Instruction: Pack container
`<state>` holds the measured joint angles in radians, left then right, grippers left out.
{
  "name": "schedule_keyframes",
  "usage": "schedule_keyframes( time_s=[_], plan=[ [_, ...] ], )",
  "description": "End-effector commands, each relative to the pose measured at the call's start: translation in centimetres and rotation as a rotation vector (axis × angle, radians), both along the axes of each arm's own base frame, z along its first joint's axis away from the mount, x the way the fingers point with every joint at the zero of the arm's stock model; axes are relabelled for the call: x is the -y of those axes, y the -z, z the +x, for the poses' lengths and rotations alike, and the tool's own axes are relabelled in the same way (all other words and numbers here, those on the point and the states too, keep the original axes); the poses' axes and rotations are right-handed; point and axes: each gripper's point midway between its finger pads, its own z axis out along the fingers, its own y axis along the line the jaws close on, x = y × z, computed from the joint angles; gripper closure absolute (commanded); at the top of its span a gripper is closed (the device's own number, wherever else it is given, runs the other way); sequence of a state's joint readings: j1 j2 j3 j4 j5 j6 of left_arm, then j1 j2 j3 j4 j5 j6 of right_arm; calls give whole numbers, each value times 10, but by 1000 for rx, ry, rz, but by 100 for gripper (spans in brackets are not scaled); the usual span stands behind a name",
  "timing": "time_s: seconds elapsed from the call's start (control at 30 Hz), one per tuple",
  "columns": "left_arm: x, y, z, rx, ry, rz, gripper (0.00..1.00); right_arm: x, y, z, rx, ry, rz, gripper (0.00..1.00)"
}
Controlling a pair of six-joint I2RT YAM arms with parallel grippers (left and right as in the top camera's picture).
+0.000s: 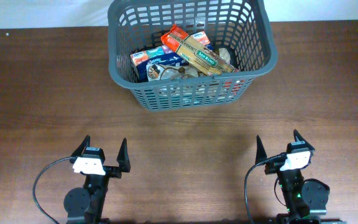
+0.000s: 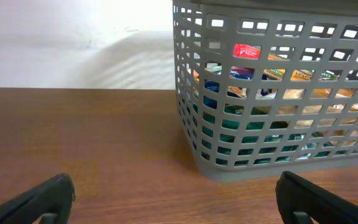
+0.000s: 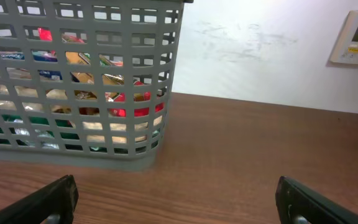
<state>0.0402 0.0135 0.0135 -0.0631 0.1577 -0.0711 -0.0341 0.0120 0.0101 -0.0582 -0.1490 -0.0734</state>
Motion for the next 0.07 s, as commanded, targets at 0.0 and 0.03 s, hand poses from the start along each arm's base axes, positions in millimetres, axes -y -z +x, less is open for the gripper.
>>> schedule_keyframes(
  time_s=[0.0, 0.03],
  plan=[
    [2, 1, 0, 3, 8, 19, 1, -1, 2, -1, -3, -10, 11, 1],
    [2, 1, 0, 3, 8, 19, 1, -1, 2, -1, -3, -10, 11, 1]
  ],
)
